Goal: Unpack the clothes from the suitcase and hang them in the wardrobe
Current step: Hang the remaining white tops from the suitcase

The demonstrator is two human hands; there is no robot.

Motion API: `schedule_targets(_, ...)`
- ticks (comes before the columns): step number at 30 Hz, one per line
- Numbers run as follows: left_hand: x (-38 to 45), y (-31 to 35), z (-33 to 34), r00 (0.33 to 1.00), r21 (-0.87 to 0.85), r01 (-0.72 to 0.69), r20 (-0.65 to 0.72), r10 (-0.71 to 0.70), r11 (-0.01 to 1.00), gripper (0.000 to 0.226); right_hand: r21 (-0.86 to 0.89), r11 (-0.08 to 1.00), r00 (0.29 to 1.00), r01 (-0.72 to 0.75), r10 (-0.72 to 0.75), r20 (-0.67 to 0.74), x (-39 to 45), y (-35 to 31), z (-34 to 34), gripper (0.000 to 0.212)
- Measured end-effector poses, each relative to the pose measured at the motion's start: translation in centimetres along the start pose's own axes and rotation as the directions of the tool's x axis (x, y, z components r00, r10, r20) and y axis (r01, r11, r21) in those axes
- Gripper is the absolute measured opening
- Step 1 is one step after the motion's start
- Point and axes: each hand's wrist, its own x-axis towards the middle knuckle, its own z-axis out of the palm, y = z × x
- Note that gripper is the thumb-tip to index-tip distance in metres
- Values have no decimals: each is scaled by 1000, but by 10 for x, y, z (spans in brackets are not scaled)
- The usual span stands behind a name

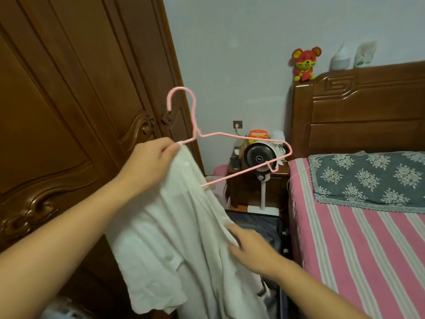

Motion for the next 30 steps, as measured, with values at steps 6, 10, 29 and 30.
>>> schedule_targets(6,-47,-73,-22,925,273,-354,244,291,895,36,-609,790,966,68,-205,-158,-8,75,-103,56)
schedule_targets(10,-55,-66,-2,961,455,-275,114,250,847,40,-303,938,919,167,-259,-297,21,17,-144,34)
schedule_targets(29,-75,-59,-11,997,387,-65,-10,75,920,36,-441,860,782,257,-453,-427,80,-68,-142,60)
schedule_targets(30,-82,-77,-17,999,342,12,-44,3,940,28,-411,871,771,271,-452,-449,79,-63,-150,65)
